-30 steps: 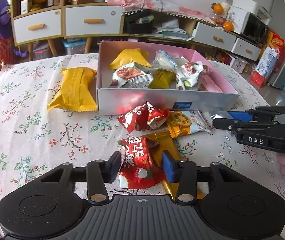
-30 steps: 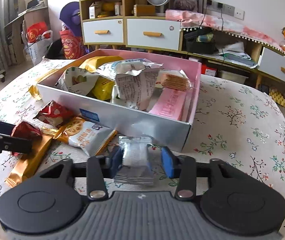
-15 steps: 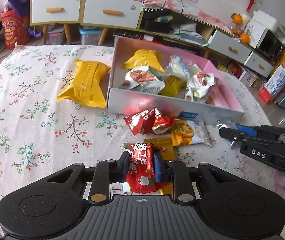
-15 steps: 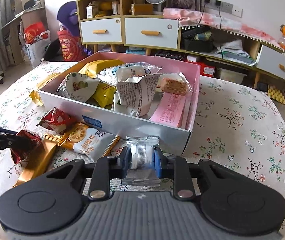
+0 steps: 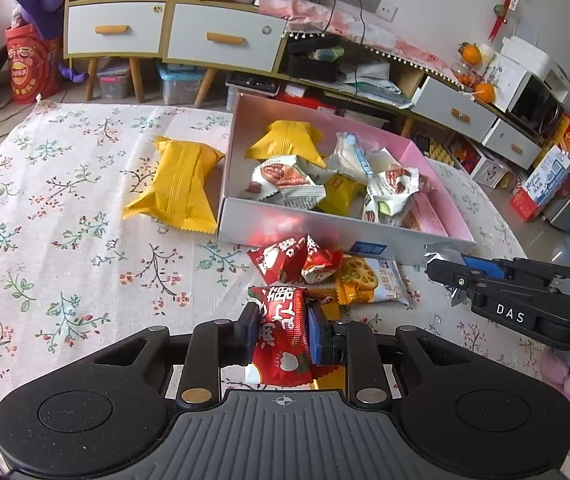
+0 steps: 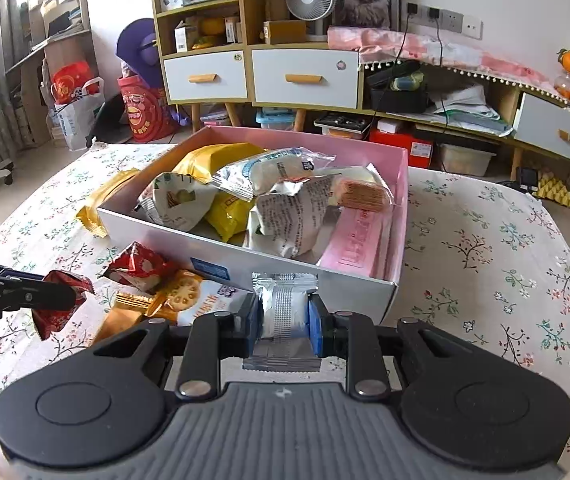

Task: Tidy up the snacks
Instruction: 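Carry both packets into the pink box and open both tools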

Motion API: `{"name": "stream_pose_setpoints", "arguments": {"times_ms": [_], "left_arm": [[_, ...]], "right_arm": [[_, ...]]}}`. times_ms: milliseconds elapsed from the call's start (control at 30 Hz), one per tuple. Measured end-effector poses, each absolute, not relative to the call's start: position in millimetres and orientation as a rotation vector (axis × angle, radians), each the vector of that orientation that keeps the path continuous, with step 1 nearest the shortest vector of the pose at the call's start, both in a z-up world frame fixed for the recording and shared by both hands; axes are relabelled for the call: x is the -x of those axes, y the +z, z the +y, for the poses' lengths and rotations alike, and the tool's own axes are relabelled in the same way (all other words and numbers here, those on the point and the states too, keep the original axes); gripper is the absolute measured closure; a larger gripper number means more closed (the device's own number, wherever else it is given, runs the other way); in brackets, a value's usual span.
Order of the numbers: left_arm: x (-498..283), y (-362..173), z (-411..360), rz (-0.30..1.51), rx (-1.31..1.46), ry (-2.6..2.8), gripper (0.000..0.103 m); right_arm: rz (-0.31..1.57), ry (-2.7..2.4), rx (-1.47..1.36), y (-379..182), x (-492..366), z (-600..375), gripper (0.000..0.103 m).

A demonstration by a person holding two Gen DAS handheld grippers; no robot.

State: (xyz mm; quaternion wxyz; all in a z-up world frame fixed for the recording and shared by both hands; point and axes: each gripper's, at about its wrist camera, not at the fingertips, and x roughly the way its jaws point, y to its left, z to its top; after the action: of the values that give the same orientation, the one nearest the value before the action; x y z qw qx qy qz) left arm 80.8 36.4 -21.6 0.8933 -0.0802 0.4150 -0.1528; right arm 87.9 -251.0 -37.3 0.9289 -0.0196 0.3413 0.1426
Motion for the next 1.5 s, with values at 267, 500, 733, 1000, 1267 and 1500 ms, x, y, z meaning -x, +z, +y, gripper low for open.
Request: {"name": "stream_pose_setpoints", "arguments": {"times_ms": [267, 500, 733, 1000, 1267, 1500], "left_arm": [[-79, -15, 36, 0.835, 0.178, -0.328, 0.081], [-80, -9, 40, 0.804, 0.217, -0.332, 0.081], [-85, 3, 28, 0.753, 0.25, -0.356, 0.081], [-113, 20, -5, 0.706, 0.227, -0.387, 0.081], [-148, 0, -29, 0.715, 0.218, -0.367, 0.081], [-159, -15, -36, 0.709, 0.226, -0.346, 0.08]], "right_arm": [[0.682, 0.285, 0.006, -31, -88, -252, 0.08], [0.665, 0.258, -0.071, -23, -93, -260, 0.08], [0.655, 0.213, -0.165, -21, -102, -274, 0.08], [0.631, 0.179, -0.339, -20, -119, -283, 0.08], [0.632, 0.167, -0.409, -27, -131, -288, 0.08], [0.641, 0.161, -0.434, -34, -136, -292, 0.08]]}}
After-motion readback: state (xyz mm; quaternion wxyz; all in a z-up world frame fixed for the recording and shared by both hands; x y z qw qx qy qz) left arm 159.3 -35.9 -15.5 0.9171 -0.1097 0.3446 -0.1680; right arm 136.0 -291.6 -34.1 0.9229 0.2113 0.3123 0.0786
